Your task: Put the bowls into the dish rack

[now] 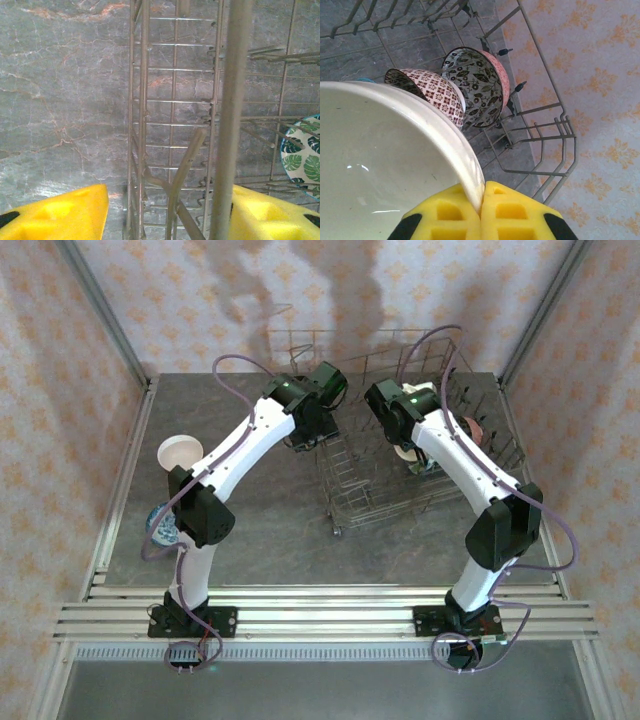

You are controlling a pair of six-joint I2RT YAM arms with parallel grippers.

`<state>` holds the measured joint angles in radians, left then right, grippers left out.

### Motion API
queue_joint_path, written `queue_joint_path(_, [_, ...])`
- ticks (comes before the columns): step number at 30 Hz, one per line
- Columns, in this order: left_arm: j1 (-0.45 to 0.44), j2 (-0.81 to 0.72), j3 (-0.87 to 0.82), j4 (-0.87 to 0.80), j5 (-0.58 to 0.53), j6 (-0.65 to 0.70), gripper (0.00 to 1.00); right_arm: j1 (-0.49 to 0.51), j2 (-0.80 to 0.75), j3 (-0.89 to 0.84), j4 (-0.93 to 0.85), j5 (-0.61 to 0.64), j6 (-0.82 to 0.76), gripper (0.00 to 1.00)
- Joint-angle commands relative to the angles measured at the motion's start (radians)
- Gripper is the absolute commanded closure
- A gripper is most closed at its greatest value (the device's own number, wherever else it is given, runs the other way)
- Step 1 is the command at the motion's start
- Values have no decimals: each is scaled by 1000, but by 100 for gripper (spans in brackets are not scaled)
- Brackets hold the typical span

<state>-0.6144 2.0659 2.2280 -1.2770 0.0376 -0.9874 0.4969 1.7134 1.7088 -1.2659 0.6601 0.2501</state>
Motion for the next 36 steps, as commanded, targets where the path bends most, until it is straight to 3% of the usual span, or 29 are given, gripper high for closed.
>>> queue_joint_path(1, [1, -15, 25, -49, -6, -61, 43, 5, -51, -6, 17, 29, 17, 100])
queue_joint_path(18, [2, -13, 12, 11, 118, -110, 53, 13, -55, 9, -7, 27, 29, 100])
queue_joint_path(30, [2, -22, 4, 29, 125, -151, 68, 22, -57, 13, -16, 31, 35, 100])
queue_joint_path(36, [1, -58, -45, 54, 98, -237, 76, 25, -55, 33, -27, 34, 31, 100])
